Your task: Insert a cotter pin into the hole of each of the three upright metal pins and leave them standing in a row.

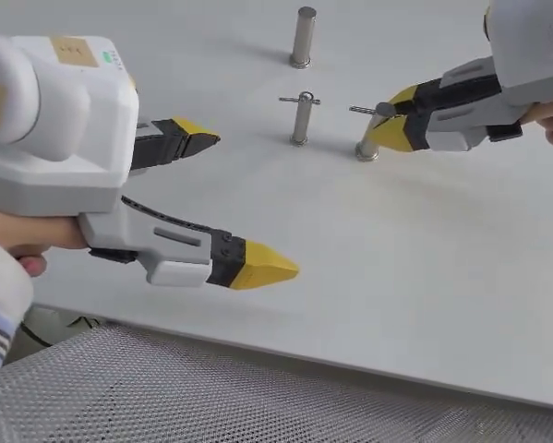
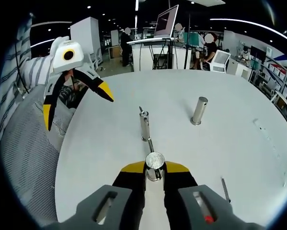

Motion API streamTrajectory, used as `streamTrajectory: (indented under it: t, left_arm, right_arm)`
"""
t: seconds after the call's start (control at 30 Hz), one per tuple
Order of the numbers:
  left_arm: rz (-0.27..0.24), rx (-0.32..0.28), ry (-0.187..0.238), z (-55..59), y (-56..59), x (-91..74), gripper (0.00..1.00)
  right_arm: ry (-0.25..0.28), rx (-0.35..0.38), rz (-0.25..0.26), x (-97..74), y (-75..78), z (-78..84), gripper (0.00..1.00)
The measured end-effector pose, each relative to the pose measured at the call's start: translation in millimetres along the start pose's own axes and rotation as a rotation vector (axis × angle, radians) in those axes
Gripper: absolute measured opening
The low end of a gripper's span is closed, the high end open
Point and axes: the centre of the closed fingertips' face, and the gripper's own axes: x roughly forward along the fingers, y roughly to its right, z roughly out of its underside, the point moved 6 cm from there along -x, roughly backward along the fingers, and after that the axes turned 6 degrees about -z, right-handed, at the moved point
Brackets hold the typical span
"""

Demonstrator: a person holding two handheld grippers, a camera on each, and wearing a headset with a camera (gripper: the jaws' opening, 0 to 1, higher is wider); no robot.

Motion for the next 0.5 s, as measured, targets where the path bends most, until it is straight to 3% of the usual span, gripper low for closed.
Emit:
streamTrajectory:
  t: [0.5]
  left_arm:
    - [0.011, 0.001, -0.032, 2.1, 1.0, -0.8, 0.87]
  right_arm:
    - [0.014, -0.016, -0.012, -0.6, 2.4, -1.4, 0.08]
